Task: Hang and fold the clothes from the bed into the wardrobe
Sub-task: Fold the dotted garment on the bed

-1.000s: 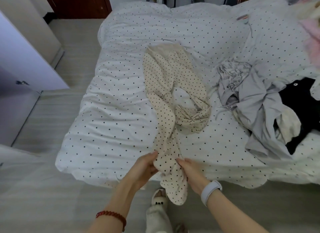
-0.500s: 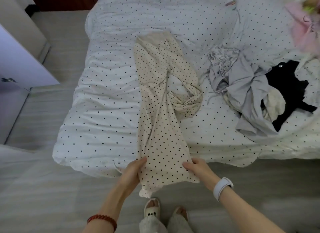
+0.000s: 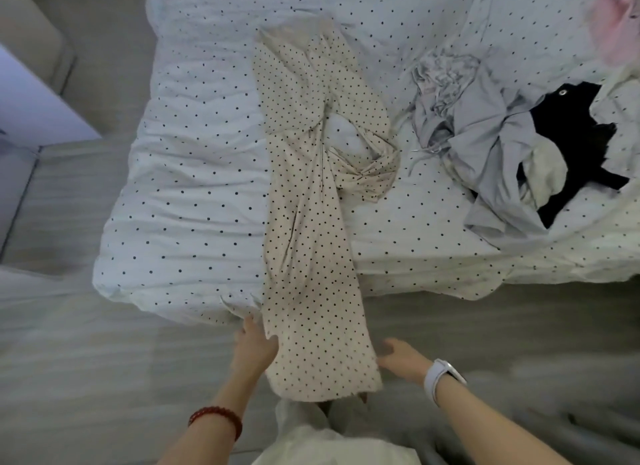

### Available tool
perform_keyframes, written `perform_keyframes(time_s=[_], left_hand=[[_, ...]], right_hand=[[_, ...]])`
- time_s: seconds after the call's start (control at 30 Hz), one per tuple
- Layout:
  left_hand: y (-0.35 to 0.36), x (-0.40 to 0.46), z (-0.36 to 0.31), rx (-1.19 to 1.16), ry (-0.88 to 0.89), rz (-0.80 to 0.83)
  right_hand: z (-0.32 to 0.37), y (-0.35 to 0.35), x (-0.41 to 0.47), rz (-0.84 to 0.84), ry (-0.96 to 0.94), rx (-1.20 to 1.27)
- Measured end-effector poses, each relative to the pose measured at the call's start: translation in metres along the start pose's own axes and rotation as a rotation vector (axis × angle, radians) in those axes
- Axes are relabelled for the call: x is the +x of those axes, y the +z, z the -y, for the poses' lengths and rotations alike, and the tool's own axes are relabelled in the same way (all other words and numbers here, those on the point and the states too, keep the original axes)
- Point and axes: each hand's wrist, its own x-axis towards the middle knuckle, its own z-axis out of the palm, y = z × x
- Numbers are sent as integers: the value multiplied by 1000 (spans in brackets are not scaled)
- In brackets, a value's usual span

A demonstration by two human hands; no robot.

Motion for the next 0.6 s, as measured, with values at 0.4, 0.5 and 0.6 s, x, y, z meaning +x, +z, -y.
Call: perform_keyframes(time_s=[0.4, 0.5, 0.6], left_hand=[[-1, 39, -158, 66, 571, -212], [-1, 71, -215, 300, 779, -324], [8, 119, -256, 662, 838, -391]], right_hand=[[69, -112, 43, -337, -148, 535], [98, -148, 68, -355, -176, 706], [124, -182, 102, -373, -160, 835]])
